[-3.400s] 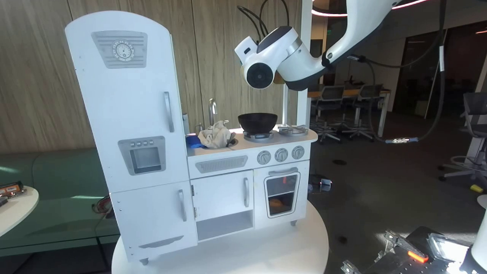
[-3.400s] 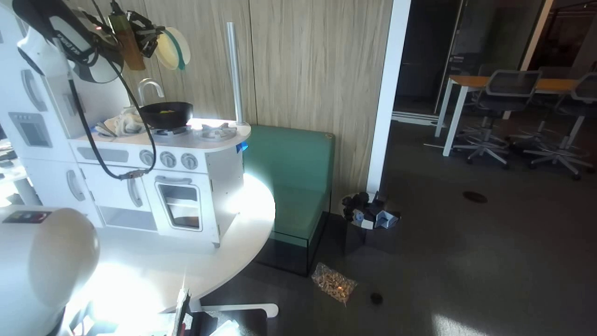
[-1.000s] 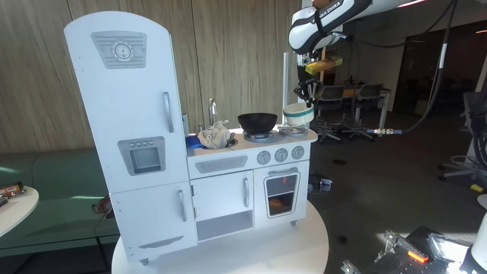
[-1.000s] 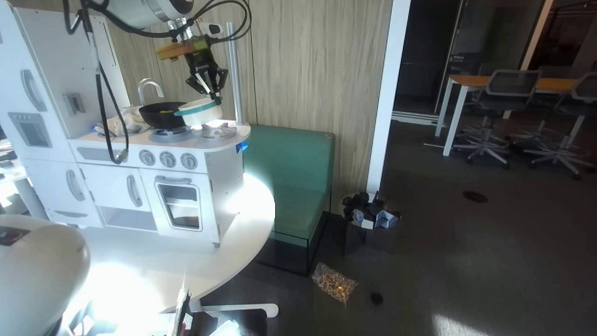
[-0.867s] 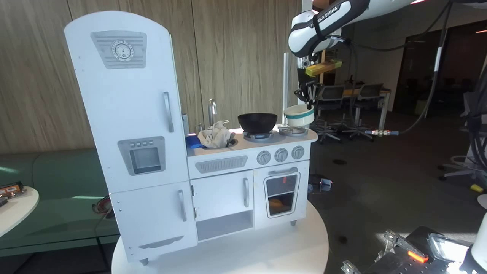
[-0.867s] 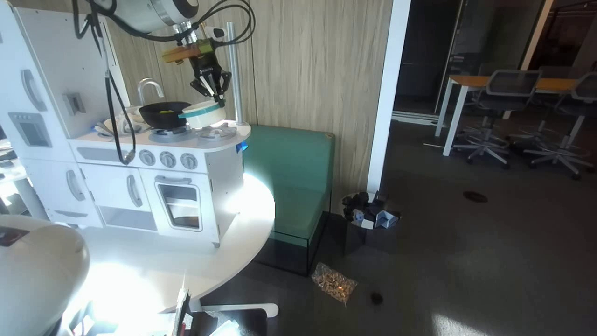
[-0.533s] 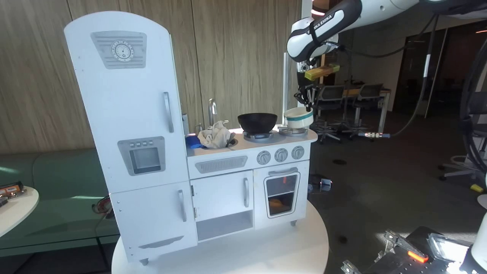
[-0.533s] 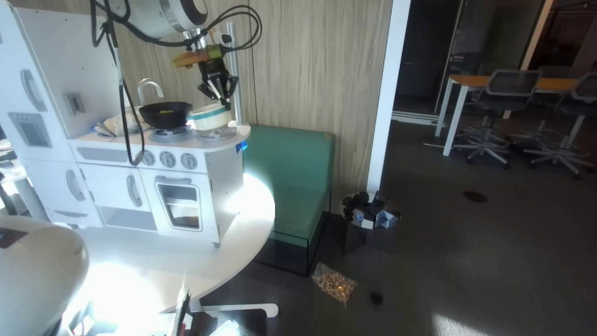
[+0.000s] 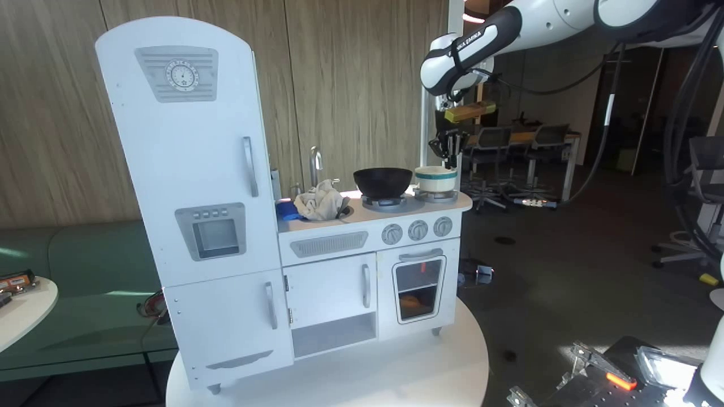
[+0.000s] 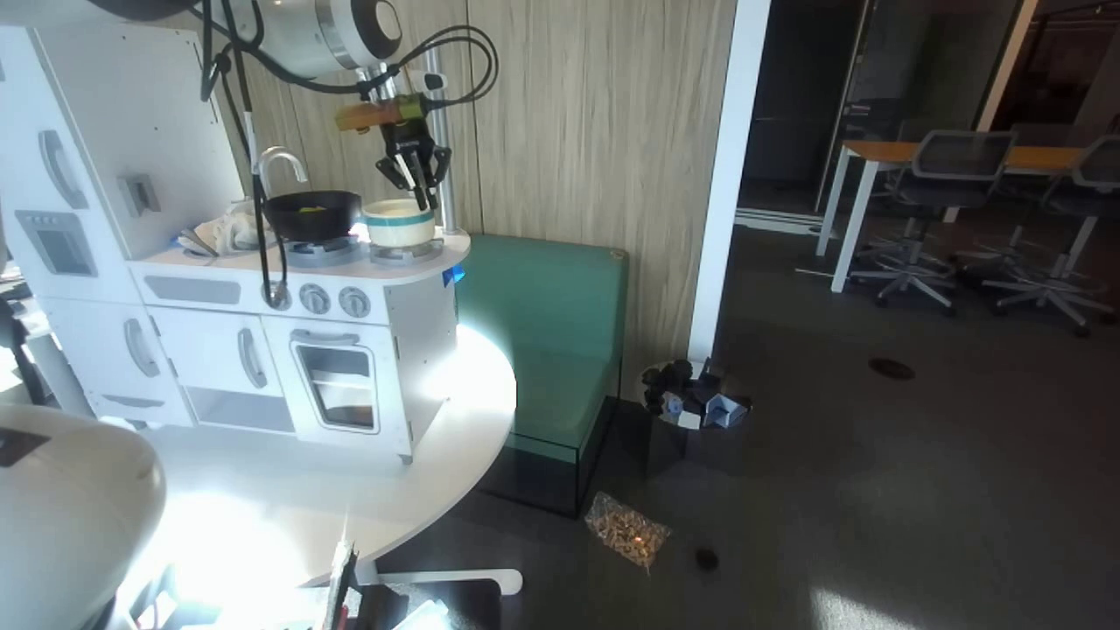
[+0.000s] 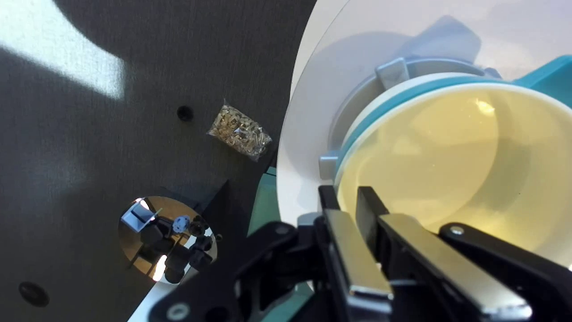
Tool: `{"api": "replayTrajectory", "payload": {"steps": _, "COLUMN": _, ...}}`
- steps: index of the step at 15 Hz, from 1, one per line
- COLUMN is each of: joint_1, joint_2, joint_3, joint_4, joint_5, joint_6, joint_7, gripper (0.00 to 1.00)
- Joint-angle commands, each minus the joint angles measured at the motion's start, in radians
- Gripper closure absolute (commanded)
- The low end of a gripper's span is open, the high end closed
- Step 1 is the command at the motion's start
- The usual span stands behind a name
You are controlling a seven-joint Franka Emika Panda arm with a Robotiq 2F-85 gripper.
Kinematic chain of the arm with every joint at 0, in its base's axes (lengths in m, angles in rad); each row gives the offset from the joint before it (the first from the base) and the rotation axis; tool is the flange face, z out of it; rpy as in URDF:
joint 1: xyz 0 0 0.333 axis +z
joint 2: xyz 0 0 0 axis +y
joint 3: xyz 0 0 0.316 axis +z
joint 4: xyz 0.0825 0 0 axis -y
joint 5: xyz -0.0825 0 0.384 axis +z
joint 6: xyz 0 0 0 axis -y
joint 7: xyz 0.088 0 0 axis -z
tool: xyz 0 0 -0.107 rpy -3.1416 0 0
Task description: Use the spoon to stir in the black bowl
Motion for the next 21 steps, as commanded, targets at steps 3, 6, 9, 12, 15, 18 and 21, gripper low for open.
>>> {"api": "replayTrajectory", "payload": {"steps": 3, "joint_1": -0.007, "joint_2": 0.016, "joint_3": -0.011, "joint_4": 0.068, "joint_5": 0.038, "joint_6": -0.028, "joint_7": -0.007, "gripper": 0.33}}
{"api": "replayTrajectory", "payload": {"steps": 6, "joint_1": 0.025, "joint_2": -0.039, "joint_3": -0.01, "joint_4": 0.066, "joint_5": -0.01, "joint_6": -0.102, "joint_7": 0.029, "gripper": 0.11}}
{"api": "replayTrajectory", "payload": {"steps": 9, "joint_1": 0.089, "joint_2": -0.101, "joint_3": 0.021, "joint_4": 0.06, "joint_5": -0.055, "joint_6": -0.182, "joint_7": 0.066, "gripper": 0.0}}
{"api": "replayTrajectory", "payload": {"steps": 12, "joint_1": 0.157, "joint_2": -0.139, "joint_3": 0.082, "joint_4": 0.056, "joint_5": -0.074, "joint_6": -0.258, "joint_7": 0.039, "gripper": 0.0}}
{"api": "replayTrajectory", "payload": {"steps": 15, "joint_1": 0.22, "joint_2": -0.139, "joint_3": 0.155, "joint_4": 0.068, "joint_5": -0.054, "joint_6": -0.347, "joint_7": -0.029, "gripper": 0.0}}
{"api": "replayTrajectory", "payload": {"steps": 18, "joint_1": 0.269, "joint_2": -0.118, "joint_3": 0.211, "joint_4": 0.071, "joint_5": -0.047, "joint_6": -0.379, "joint_7": -0.096, "gripper": 0.0}}
{"api": "replayTrajectory", "payload": {"steps": 21, "joint_1": 0.3, "joint_2": -0.07, "joint_3": 0.24, "joint_4": 0.072, "joint_5": -0.087, "joint_6": -0.391, "joint_7": -0.19, "gripper": 0.0}}
